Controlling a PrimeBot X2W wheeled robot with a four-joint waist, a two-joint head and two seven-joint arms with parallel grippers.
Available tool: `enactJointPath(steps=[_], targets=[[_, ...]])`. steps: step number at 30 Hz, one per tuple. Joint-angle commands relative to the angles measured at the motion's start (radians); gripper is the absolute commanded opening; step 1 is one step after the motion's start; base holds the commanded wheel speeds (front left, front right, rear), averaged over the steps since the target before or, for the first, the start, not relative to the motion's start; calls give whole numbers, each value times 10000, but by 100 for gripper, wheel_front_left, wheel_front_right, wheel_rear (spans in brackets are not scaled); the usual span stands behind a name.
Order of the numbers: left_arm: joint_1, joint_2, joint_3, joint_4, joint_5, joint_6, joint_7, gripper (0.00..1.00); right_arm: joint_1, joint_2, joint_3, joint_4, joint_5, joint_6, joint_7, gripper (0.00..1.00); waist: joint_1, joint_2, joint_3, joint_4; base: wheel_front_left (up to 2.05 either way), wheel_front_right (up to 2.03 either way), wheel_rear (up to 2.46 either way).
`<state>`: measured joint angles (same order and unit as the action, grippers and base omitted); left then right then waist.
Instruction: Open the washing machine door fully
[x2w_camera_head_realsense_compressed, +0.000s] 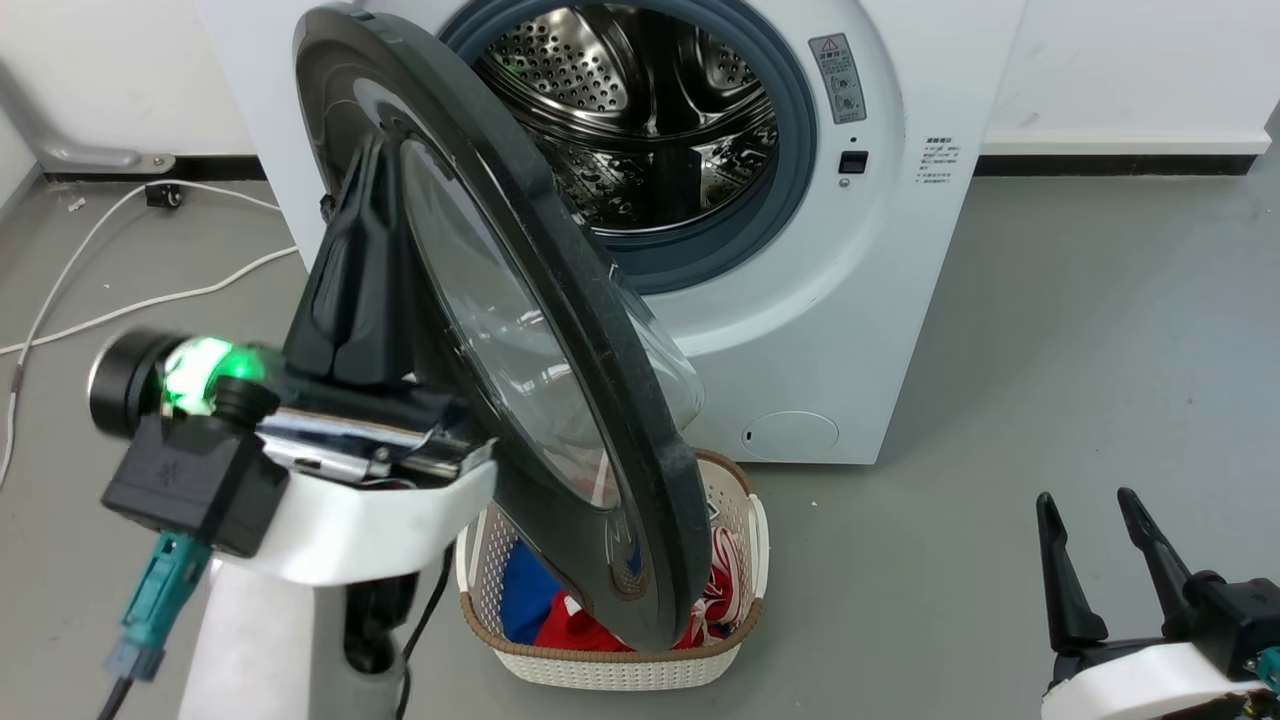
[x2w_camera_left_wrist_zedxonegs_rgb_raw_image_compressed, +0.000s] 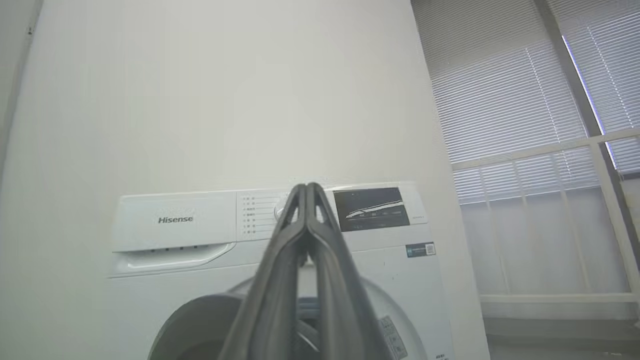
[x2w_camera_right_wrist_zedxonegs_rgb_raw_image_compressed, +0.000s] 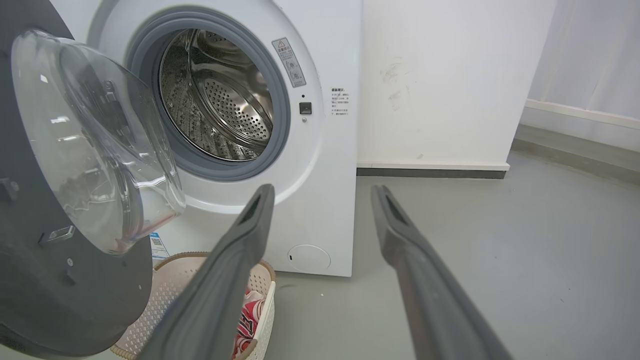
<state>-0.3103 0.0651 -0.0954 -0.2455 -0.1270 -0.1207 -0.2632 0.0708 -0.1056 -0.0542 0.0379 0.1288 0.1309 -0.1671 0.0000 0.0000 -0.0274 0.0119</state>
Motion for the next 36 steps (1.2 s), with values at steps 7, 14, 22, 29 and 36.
enactJointPath(steps=[7,14,22,29,36], targets=[[-685,-8,-1770,-1496,-117,-79,566,0,-54,93,-8,24,-101,-2,1,100,0,0,-34,-91,0,0,0],[180,165,-3605,-1778,-885,-91,1597,0,16,190,-26,-45,-88,-2,48,100,0,0,-2,-143,0,0,0],[1640,592,-5289,-625,-1817,-99,3065,0,-1,248,-20,-166,-161,-2,51,100,0,0,115,-98,0,0,0],[1972,737,-6182,870,-2084,-102,3550,0,-139,246,61,-182,-154,-2,104,100,0,0,212,-150,0,0,0],[1550,649,-5800,2360,-1896,273,3037,0,-178,256,150,-129,-121,-2,99,100,0,0,272,-340,0,0,0]])
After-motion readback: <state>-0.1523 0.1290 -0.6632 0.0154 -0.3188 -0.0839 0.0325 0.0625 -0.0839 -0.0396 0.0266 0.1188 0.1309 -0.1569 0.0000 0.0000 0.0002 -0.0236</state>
